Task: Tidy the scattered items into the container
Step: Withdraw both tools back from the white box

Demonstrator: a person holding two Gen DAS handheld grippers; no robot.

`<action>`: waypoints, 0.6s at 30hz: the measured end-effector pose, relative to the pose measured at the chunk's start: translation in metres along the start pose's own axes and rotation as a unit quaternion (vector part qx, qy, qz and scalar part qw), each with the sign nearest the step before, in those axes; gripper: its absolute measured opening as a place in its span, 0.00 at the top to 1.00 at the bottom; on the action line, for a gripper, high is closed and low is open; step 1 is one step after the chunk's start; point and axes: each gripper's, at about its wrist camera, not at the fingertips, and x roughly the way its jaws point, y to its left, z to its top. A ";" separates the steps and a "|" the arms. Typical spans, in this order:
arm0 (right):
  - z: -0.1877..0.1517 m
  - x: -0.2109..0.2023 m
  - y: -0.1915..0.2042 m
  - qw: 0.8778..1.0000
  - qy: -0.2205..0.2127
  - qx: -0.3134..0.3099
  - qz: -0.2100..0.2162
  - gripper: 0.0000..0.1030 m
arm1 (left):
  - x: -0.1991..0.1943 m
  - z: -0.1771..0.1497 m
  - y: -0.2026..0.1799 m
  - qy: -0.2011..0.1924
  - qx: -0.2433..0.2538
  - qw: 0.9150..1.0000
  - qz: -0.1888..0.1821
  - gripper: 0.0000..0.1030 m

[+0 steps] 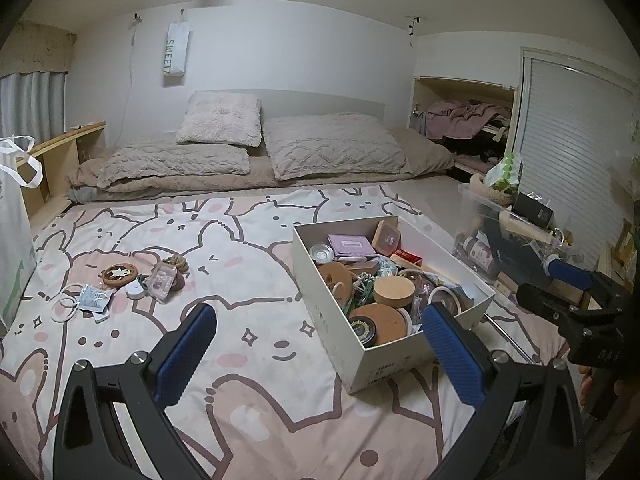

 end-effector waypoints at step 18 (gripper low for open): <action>-0.007 -0.001 0.009 1.000 0.007 0.001 0.010 0.00 | -0.004 -0.006 0.001 0.000 0.001 1.000 0.000 0.00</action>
